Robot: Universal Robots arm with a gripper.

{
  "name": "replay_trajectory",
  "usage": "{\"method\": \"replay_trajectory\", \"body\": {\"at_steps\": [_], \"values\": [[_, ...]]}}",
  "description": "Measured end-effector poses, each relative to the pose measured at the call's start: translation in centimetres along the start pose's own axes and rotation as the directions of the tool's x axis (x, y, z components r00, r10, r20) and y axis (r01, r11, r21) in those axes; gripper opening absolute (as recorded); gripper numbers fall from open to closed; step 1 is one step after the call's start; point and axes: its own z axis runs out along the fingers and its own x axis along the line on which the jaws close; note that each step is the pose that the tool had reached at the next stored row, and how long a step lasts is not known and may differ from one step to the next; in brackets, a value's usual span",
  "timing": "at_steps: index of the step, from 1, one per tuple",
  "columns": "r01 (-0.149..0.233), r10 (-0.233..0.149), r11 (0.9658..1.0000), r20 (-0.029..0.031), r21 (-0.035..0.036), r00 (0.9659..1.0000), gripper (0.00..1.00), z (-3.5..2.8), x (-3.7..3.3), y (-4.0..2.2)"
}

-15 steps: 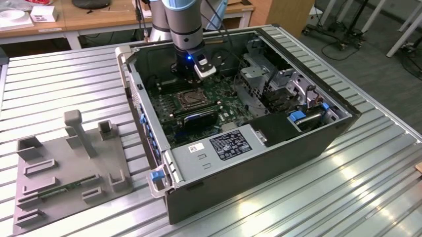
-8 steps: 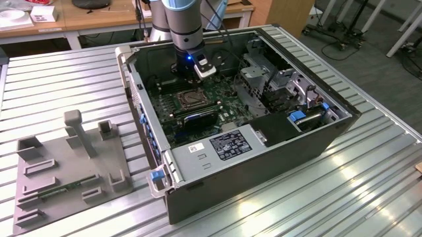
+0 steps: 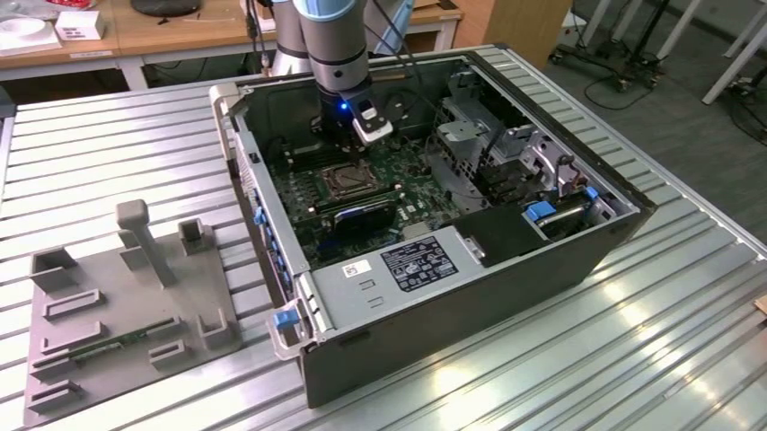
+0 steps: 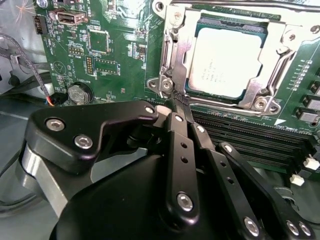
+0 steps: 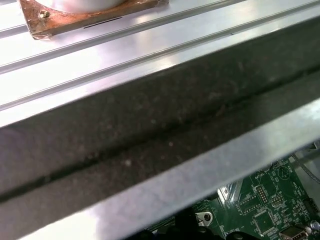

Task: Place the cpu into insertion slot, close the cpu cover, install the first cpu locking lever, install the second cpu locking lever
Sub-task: 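Install the first cpu locking lever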

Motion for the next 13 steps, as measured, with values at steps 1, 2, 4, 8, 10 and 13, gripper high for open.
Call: {"method": "replay_trajectory", "body": {"at_steps": [1,2,4,8,10,13], "values": [[0.0,0.0,1.0,0.001,-0.0005,1.0,0.11,0.02,0.01,-0.01],[0.001,-0.001,1.0,0.0015,-0.0006,1.0,0.11,0.03,0.02,-0.01],[0.0,0.0,1.0,0.0021,-0.0009,1.0,0.11,0.04,0.04,-0.02],[0.001,-0.001,1.0,0.0032,-0.0013,1.0,0.11,0.05,0.1,-0.01],[0.001,-0.001,1.0,0.004,-0.0016,1.0,0.11,0.05,0.12,-0.02],[0.001,-0.001,1.0,0.006,-0.0026,1.0,0.11,0.07,0.15,-0.04]]}}
